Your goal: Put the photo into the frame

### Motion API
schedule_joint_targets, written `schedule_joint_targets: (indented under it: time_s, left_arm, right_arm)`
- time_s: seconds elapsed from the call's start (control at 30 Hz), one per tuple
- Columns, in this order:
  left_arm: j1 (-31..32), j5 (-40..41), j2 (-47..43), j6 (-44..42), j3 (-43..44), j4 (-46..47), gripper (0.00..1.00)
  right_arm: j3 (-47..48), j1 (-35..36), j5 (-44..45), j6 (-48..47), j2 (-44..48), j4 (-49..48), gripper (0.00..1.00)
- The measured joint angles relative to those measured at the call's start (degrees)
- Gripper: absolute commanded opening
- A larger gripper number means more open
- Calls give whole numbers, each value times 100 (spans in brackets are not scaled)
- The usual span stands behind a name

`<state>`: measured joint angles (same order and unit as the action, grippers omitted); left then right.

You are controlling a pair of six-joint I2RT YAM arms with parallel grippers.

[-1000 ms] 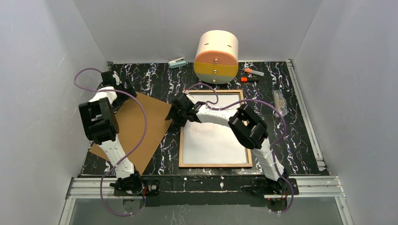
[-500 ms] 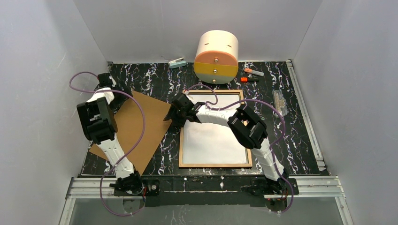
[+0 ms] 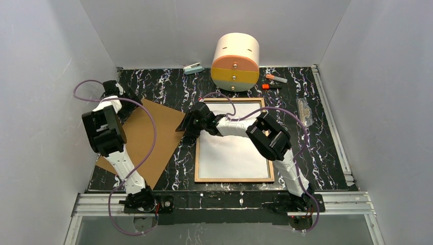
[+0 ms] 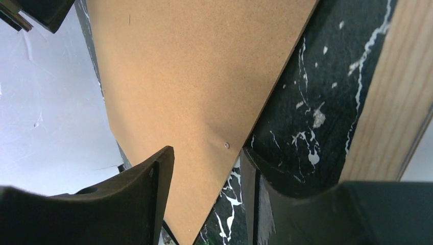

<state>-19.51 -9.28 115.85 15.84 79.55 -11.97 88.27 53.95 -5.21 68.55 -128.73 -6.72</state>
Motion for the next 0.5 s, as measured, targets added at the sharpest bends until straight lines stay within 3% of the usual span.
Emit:
schedule_joint_targets:
  time_s: [0.5]
  left_arm:
    - [-164,-343,-74,315,-173,199,75]
  right_arm:
    - [-299,-125,-243,-444,17,-680,55]
